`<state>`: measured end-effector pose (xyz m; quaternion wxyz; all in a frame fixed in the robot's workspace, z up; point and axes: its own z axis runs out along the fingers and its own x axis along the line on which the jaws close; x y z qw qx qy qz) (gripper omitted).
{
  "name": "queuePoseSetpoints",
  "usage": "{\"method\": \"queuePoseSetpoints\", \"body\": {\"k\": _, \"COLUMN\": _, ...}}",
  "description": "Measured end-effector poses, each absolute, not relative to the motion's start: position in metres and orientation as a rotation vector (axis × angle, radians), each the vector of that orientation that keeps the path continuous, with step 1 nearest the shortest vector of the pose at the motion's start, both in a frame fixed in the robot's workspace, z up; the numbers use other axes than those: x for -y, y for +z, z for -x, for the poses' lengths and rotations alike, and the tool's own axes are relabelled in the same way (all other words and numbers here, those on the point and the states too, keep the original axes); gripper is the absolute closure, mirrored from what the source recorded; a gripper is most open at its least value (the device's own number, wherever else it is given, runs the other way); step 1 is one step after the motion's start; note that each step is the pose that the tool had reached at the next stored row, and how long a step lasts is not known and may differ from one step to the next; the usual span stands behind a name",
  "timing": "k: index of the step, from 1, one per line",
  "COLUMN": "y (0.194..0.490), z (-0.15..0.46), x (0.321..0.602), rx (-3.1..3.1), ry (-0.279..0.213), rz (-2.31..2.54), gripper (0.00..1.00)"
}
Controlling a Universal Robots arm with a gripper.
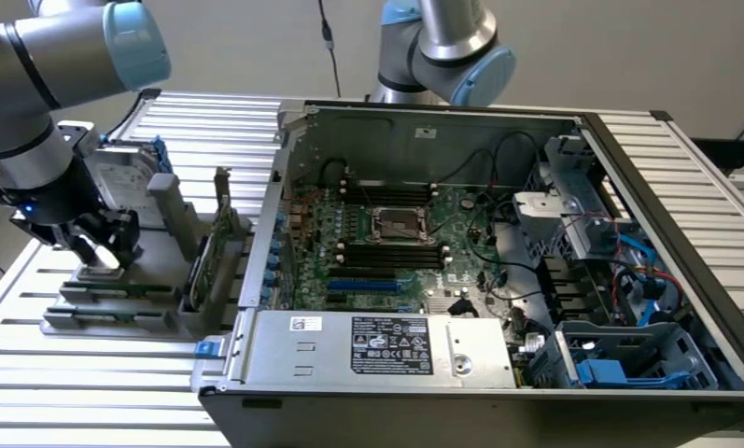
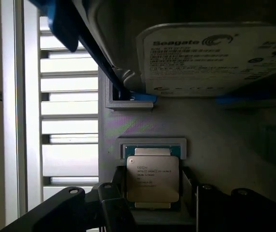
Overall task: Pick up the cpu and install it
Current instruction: 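Pick up the cpu and move it towards the insertion slot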
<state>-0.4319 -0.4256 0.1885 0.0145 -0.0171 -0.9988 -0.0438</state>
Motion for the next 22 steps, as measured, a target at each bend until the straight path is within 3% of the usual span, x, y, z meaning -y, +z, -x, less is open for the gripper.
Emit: {"method": "queuePoseSetpoints", "body": {"k": 22, "y": 0.287, "z": 0.429, "x": 0.421, "rx": 3.109, "ry": -0.136, "rz": 0.053, "gripper": 0.45}}
